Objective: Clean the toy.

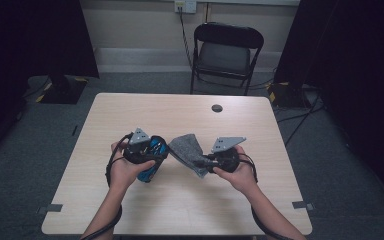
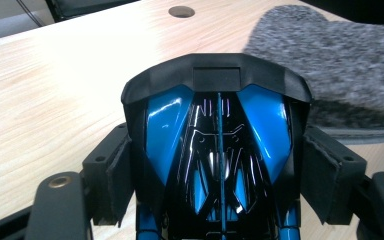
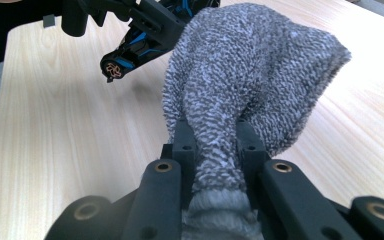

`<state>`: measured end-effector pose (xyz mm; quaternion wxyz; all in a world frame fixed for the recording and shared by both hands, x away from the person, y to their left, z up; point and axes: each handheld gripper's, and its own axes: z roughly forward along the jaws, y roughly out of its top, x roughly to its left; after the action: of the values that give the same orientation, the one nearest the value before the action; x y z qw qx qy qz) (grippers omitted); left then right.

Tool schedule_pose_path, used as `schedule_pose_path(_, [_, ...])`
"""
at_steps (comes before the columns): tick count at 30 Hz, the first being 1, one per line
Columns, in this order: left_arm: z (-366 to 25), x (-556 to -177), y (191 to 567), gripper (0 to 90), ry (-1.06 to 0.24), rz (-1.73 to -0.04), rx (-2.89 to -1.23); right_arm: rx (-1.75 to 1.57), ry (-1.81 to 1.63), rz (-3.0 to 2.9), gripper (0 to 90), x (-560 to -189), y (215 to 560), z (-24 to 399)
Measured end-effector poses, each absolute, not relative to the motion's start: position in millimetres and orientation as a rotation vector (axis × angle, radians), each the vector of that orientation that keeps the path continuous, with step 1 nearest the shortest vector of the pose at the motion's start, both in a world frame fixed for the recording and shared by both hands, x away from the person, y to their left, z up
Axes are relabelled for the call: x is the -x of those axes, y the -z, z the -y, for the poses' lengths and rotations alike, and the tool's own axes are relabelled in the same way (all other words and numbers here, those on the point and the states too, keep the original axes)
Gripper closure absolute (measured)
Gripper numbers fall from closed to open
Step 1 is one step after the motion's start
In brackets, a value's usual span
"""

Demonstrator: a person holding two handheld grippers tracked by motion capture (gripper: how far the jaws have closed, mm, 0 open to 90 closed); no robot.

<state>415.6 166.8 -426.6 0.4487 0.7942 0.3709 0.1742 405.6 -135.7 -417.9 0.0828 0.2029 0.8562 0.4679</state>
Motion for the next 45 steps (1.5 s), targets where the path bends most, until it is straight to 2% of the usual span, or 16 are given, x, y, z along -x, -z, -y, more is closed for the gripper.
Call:
schedule_pose_path(9, [-172, -416, 425, 25.6, -0.430, -0.940, -1.941, -0.662, -1.371, -2.539, 77.2, -405, 425, 155])
schedule_pose_path(17, [-155, -410, 419, 25.6, -0.414, -0.869, -1.967, -0.802, -1.314, -2.448, 77.2, -423, 418, 164])
schedule_pose_path(27, [-130, -404, 423, 25.6, -0.386, -0.801, -2.014, -0.817, -1.317, -2.418, 77.0, -442, 393, 130])
schedule_pose_path(33, [-125, -402, 423, 25.6, -0.382, -0.780, -2.026, -0.803, -1.322, -2.437, 77.0, -446, 393, 105])
schedule_pose_path(45, [-133, -406, 428, 25.6, -0.422, -0.830, -2.043, -0.721, -1.348, -2.505, 77.0, -437, 395, 89])
